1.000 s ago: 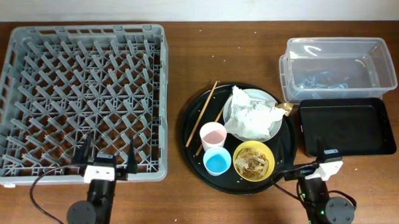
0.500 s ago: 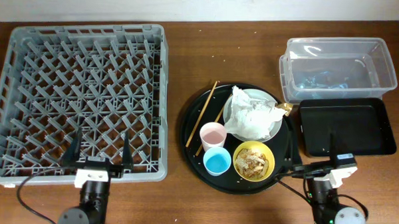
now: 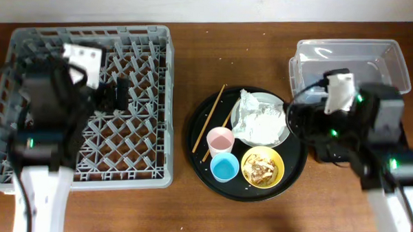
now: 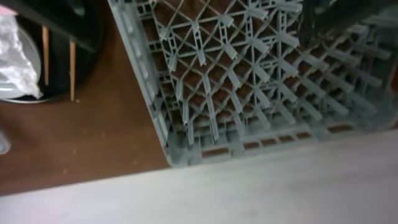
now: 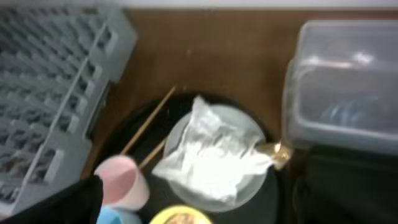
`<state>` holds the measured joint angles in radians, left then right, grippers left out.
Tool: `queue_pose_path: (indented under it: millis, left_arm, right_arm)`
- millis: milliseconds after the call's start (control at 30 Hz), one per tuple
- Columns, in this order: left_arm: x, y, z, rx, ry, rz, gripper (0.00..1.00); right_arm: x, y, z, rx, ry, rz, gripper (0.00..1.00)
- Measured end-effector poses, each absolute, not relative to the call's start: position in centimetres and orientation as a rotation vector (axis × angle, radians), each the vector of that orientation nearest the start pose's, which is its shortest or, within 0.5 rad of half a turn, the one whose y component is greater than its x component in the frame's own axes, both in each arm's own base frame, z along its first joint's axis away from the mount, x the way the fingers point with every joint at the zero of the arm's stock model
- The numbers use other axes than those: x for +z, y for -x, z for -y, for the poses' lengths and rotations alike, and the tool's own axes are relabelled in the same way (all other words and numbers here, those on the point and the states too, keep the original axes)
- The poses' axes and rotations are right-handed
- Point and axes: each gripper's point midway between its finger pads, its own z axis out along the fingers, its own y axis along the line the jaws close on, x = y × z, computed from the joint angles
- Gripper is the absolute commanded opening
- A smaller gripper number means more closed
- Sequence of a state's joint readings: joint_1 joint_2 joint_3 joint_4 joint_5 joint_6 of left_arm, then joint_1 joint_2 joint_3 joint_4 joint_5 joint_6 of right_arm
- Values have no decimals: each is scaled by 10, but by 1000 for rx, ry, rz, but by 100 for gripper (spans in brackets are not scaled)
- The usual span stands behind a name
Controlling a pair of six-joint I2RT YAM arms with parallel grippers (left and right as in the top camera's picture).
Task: Sort waste into correct bins and load items into the dishwasher rack
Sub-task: 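Reach the right gripper to the white tissue on the plate and grasp it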
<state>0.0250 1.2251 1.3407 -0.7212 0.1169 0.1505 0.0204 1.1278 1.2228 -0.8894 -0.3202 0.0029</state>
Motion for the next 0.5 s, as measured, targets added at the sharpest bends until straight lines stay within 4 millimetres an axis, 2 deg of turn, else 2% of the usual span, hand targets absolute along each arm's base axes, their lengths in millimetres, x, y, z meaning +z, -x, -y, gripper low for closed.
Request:
queue_pose_path:
  millis: [67, 100, 167, 233, 300, 333, 367, 433, 500]
  left_arm:
    - [281, -390, 10, -42, -203, -2275, 99]
    - [267, -395, 10, -48, -204, -2314, 99]
    - [236, -405, 10, -60, -204, -2402, 99]
    - [199, -414, 10, -74, -204, -2497, 99]
    - [173, -419, 10, -85, -204, -2563, 99]
    - [164, -420, 10, -88, -204, -2585, 99]
    - [152, -422, 9, -92, -204, -2613, 100]
    - [137, -423, 9, -99, -204, -2651, 99]
    - [133, -423, 9, -100, -204, -2660, 99]
  right_arm:
    - [230, -329, -71, 500, 169, -2512, 98]
    - [212, -334, -80, 587, 148, -2574, 94]
    - [176, -342, -95, 757, 111, -2679, 85]
    - [138, -344, -101, 824, 60, -2796, 85]
    - [109, -344, -97, 633, 28, -2909, 82]
    - [91, -343, -101, 446, 53, -2963, 78]
    - [79, -343, -107, 341, 76, -2988, 76]
    - [54, -343, -121, 168, 119, -3019, 74]
    - [29, -343, -122, 65, 105, -3059, 70]
